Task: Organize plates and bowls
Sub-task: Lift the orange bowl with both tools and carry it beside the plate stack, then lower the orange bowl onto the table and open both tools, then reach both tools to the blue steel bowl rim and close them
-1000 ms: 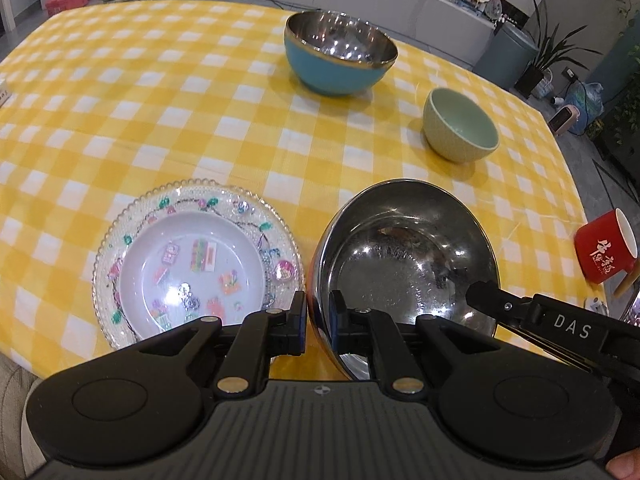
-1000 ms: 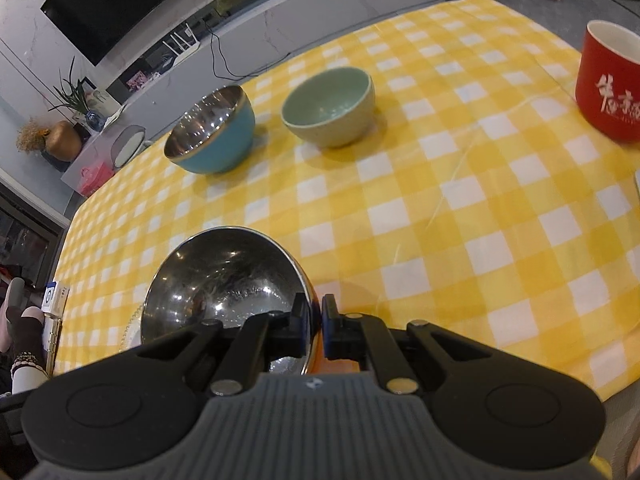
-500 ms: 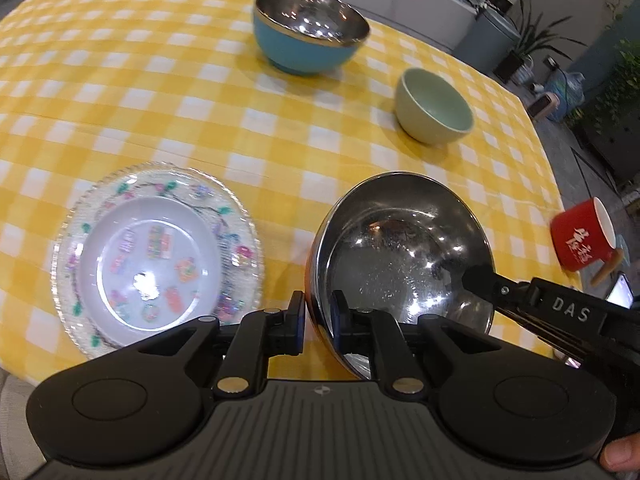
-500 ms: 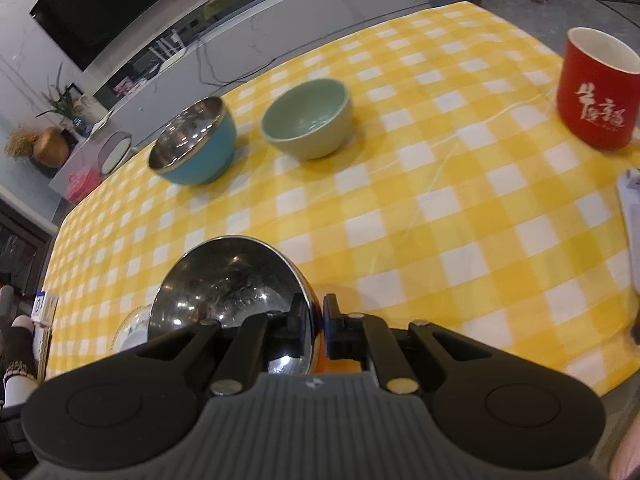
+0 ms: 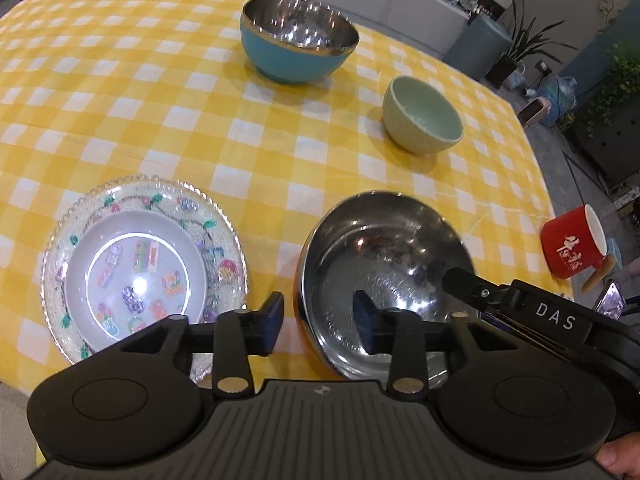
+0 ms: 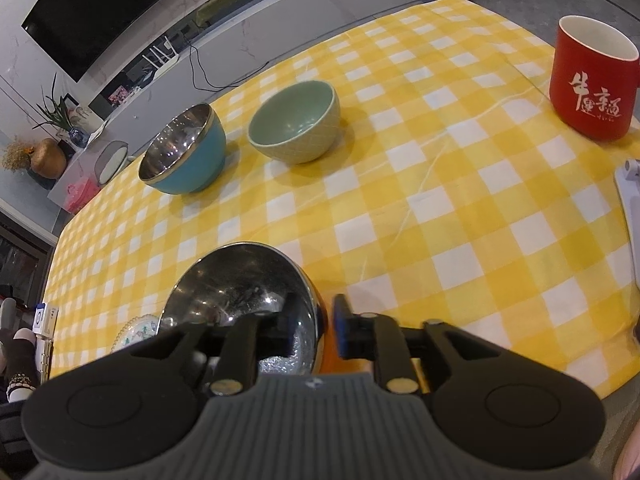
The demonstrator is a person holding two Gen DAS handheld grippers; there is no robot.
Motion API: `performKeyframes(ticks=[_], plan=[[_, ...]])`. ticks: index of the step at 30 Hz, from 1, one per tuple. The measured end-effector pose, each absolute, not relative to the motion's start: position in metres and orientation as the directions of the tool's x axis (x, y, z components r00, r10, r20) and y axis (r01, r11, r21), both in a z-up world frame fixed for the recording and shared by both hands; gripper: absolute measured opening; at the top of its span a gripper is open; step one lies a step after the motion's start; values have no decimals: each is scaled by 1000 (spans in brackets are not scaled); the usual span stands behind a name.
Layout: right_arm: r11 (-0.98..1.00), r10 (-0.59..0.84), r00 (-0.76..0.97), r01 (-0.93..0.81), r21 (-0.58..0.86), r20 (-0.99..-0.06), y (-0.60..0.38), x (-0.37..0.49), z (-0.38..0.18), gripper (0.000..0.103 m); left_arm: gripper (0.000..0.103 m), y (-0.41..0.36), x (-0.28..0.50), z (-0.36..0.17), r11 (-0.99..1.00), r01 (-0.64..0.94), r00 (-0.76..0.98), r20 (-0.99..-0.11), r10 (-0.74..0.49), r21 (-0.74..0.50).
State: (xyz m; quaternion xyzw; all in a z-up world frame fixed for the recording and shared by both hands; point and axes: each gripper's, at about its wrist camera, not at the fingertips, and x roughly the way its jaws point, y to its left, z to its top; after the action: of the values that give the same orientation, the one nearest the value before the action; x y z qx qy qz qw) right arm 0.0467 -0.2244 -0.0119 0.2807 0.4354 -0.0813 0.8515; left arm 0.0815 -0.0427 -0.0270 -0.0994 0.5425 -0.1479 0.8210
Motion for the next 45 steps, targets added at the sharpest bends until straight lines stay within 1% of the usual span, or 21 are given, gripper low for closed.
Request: performKeyframes(ticks=[3, 6, 10, 14, 20, 23, 28, 32, 37, 43, 44, 45], plan=[[835, 99, 625, 371, 406, -774, -223, 46, -7, 39, 44, -40, 80, -20, 942, 148, 390, -857, -336, -302], [856, 61, 648, 357, 373, -759, -219, 44, -1, 44, 44, -34, 79, -11, 944, 151, 422, -844, -330, -293], [889, -10, 693, 336, 311, -721, -209, 42, 9, 48, 44, -22, 84, -1, 944, 151, 468, -821, -329, -292], [904, -9, 735, 296, 309, -678, -199, 44, 13, 48, 44, -10, 94, 10, 935, 155, 494, -794, -353, -320], [923, 2, 723, 265, 280, -691, -180, 72, 19, 48, 44, -4, 116, 24, 956, 185, 543, -787, -294, -229], [929, 3, 733, 249, 272, -681, -170, 91, 28, 48, 44, -1, 127, 31, 959, 200, 564, -777, -280, -200], [931, 16, 743, 232, 280, -669, -154, 130, 41, 48, 44, 9, 153, 41, 962, 190, 604, -749, -271, -194], [937, 7, 753, 225, 268, -658, -141, 159, 46, 48, 48, 17, 175, 43, 966, 174, 638, -726, -259, -192], [940, -6, 755, 229, 254, -656, -130, 194, 45, 50, 50, 23, 204, 37, 973, 149, 675, -701, -228, -174], [923, -23, 729, 278, 266, -684, -128, 234, 31, 54, 52, 26, 239, 23, 974, 142, 690, -688, -225, -176], [919, -21, 724, 285, 272, -689, -127, 241, 28, 56, 52, 26, 244, 20, 975, 138, 689, -690, -221, -174], [914, -19, 720, 294, 280, -693, -126, 246, 25, 61, 52, 25, 249, 16, 978, 127, 689, -694, -209, -168]])
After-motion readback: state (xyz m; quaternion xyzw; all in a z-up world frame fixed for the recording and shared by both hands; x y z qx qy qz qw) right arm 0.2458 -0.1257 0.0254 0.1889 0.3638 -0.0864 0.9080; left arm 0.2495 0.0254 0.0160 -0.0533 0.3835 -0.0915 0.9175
